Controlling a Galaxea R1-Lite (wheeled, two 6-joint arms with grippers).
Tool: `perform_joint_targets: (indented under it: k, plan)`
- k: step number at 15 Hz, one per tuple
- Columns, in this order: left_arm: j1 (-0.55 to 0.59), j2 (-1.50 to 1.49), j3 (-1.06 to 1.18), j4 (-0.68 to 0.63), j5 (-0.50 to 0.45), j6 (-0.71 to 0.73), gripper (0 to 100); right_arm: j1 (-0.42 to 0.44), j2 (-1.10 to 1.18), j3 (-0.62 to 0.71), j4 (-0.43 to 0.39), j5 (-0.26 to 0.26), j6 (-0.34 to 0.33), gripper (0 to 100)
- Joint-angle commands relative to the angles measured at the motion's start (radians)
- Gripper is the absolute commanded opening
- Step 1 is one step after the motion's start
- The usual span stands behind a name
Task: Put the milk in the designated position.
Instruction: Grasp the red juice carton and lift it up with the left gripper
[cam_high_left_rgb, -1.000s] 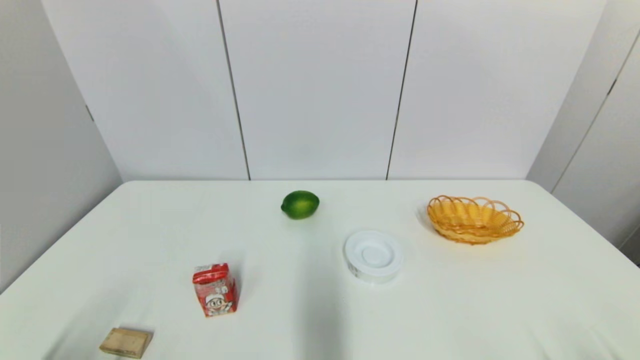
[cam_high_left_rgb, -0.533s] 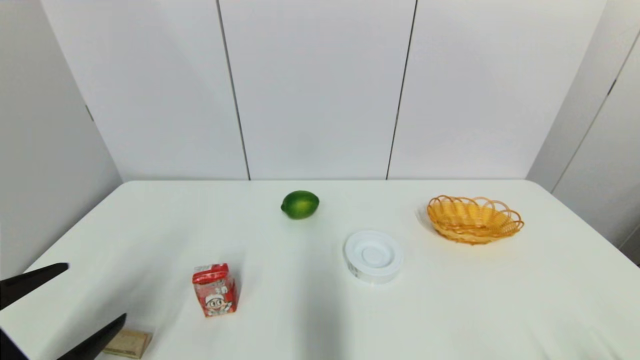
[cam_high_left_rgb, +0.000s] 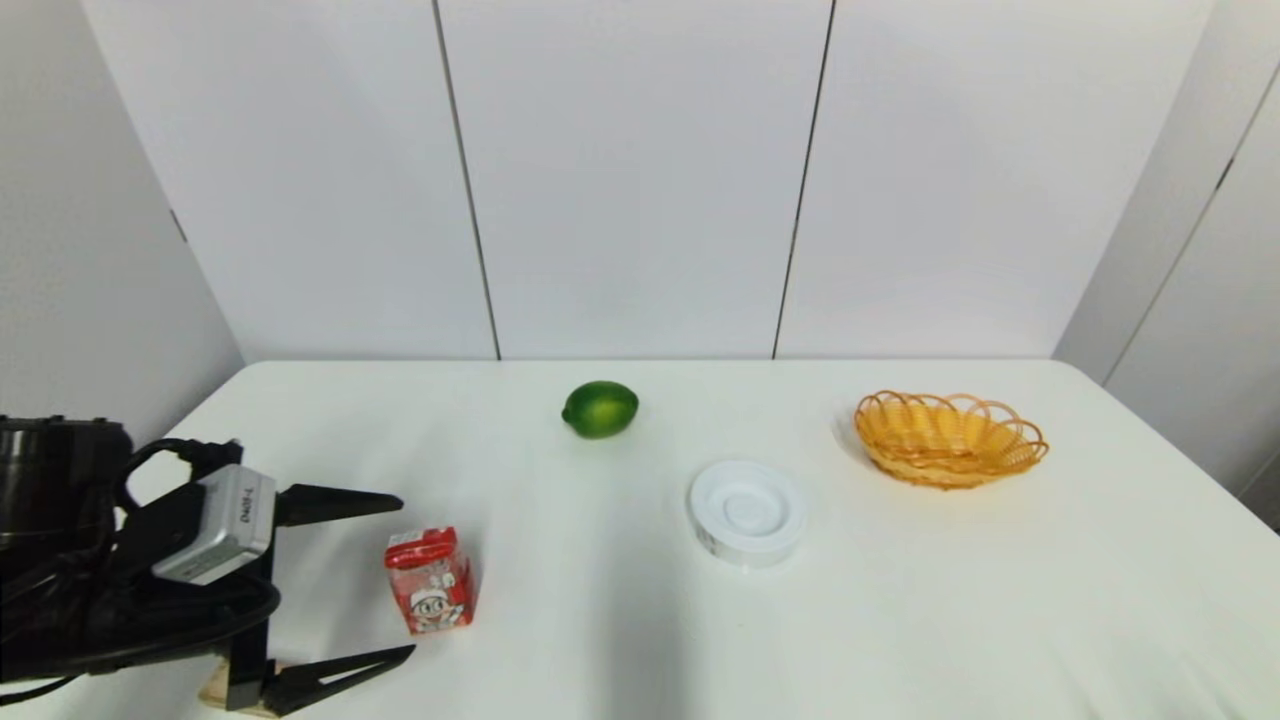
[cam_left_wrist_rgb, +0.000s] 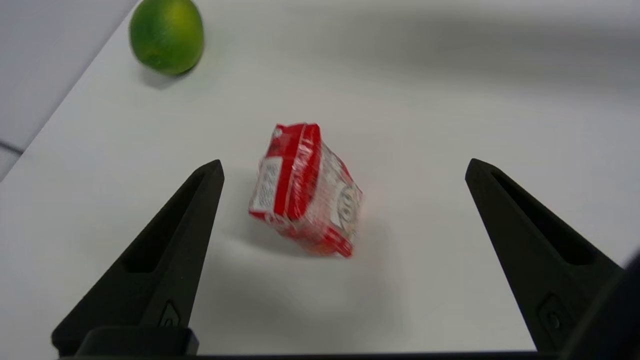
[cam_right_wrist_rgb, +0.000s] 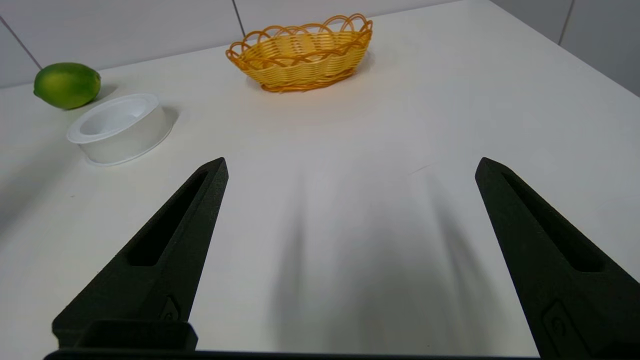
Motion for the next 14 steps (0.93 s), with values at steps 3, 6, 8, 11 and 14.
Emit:
perform_joint_targets:
  k: [3,6,8,11,14]
  plan:
    - [-0.025,0.267,-0.133,0.026,-0.019,0.038,100,0.0,0.001,0.0,0.0,0.0,0.001,100]
    - [-0.025,0.301,-0.141,0.054,-0.017,0.041,100,0.0,0.001,0.0,0.0,0.0,0.001,100]
    - [-0.025,0.311,-0.145,0.054,-0.016,0.042,0,0.0,0.001,0.0,0.0,0.0,0.001,100]
    - [-0.025,0.328,-0.167,0.058,-0.014,0.039,0,0.0,0.001,0.0,0.0,0.0,0.001,100]
    - [-0.025,0.331,-0.192,0.098,-0.014,0.035,0,0.0,0.001,0.0,0.0,0.0,0.001,100]
